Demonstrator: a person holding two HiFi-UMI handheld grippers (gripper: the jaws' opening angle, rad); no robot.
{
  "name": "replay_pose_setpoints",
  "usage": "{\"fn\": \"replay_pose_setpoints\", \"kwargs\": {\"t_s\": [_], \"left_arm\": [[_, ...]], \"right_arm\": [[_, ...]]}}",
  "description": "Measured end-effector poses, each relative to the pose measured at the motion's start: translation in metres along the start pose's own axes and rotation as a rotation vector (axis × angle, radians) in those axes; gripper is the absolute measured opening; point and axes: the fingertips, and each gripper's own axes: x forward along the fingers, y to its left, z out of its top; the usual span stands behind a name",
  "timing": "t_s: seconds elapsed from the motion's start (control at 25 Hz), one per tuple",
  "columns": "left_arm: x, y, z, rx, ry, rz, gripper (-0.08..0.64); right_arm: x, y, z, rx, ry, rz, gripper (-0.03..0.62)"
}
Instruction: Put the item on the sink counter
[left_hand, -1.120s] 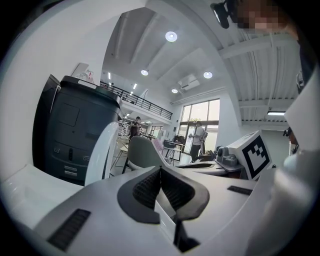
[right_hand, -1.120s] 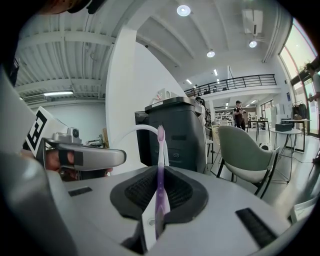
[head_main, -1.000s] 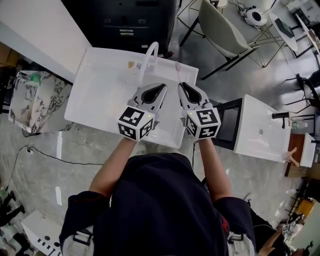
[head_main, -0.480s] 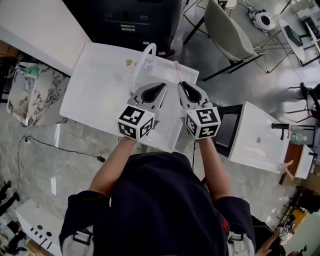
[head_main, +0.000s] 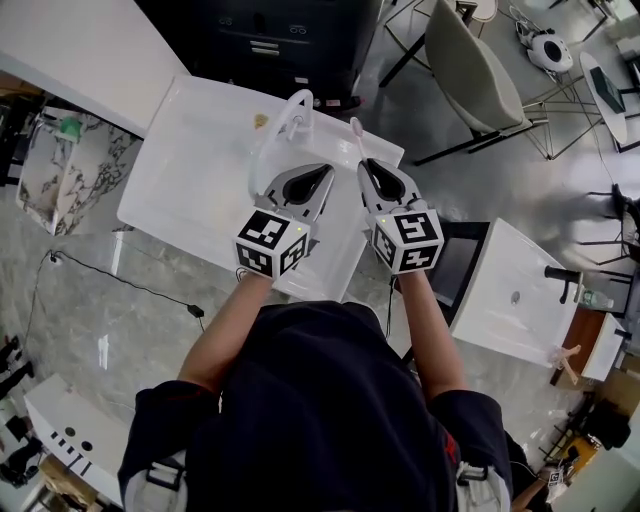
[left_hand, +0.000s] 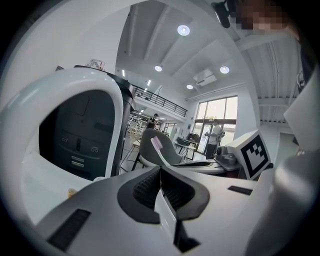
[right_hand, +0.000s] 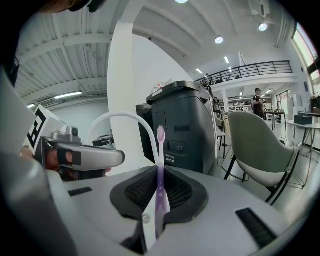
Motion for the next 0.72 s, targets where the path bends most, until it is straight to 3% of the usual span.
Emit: {"fn": "replay_pose_setpoints", "kwargs": {"t_s": [0.72], "left_arm": [[0.034,0.015,-0.022,-0.059,0.038,0.082,0.014]], "right_arm": [[0.033,-0.029,-0.021,-0.015,0.072,0.09,0.06]]}}
